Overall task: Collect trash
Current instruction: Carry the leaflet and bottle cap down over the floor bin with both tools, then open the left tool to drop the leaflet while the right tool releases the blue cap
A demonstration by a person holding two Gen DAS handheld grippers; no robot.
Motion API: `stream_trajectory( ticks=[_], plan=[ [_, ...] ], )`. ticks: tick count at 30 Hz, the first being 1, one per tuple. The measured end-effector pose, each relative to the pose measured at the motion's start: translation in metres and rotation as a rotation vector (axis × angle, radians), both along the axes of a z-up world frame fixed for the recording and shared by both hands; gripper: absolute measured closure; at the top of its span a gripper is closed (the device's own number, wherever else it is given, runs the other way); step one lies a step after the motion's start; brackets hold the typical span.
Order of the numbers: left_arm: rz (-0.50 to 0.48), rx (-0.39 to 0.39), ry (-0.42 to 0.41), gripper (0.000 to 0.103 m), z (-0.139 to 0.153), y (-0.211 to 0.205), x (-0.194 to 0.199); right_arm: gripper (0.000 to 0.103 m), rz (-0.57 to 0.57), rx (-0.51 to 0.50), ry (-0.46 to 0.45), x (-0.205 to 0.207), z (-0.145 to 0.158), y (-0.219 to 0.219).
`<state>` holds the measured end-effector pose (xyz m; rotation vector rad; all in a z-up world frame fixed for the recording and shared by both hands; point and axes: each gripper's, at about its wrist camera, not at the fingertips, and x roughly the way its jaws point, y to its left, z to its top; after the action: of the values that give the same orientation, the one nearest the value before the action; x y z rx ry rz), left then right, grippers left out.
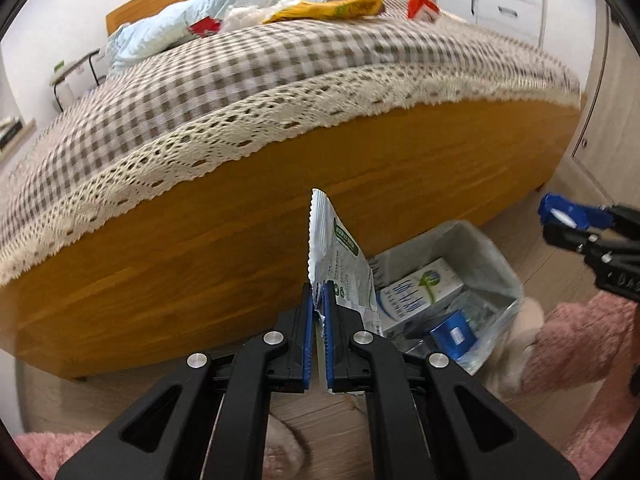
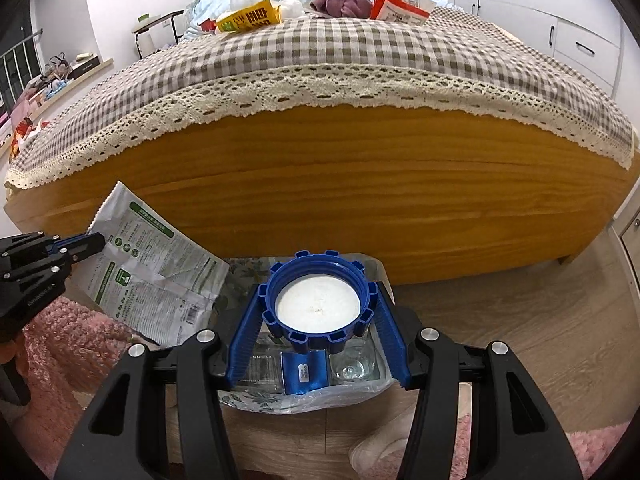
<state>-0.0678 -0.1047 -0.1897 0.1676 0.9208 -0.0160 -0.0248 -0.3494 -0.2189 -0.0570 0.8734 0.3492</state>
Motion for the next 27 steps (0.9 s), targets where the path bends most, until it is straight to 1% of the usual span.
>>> stream_trajectory(
  ticks=[5,6,8,13,17,20,21,23,27],
  plan=[
    [-0.025,0.148,0.033,0.101,-0.016,-0.026,0.009,0.050,-0.001,0.009,0.019,0.003,-0.006,-0.002],
    [-0.033,0.191,0.045,0.101,-0.022,-0.033,0.011,0.050,-0.002,0.013,0.023,0.004,-0.006,-0.002],
    [-0.040,0.229,0.063,0.101,-0.030,-0.039,0.013,0.050,-0.005,0.023,0.033,0.006,-0.007,-0.004],
    [-0.022,0.227,0.129,0.101,-0.050,-0.048,0.027,0.050,-0.011,0.035,0.042,0.010,-0.011,-0.009],
    [-0.032,0.291,0.144,0.101,-0.067,-0.061,0.034,0.050,-0.024,0.029,0.065,0.012,-0.018,-0.016],
    [-0.061,0.354,0.141,0.101,-0.076,-0.073,0.033,0.050,-0.034,0.028,0.087,0.015,-0.024,-0.018],
    [-0.064,0.360,0.144,0.101,-0.078,-0.076,0.032,0.050,-0.035,0.025,0.089,0.016,-0.024,-0.017],
    [-0.062,0.345,0.166,0.101,-0.084,-0.077,0.032,0.050,-0.041,0.018,0.091,0.016,-0.026,-0.018],
    [-0.023,0.286,0.235,0.099,-0.101,-0.068,0.031,0.050,-0.052,-0.008,0.105,0.018,-0.033,-0.017]
  ],
)
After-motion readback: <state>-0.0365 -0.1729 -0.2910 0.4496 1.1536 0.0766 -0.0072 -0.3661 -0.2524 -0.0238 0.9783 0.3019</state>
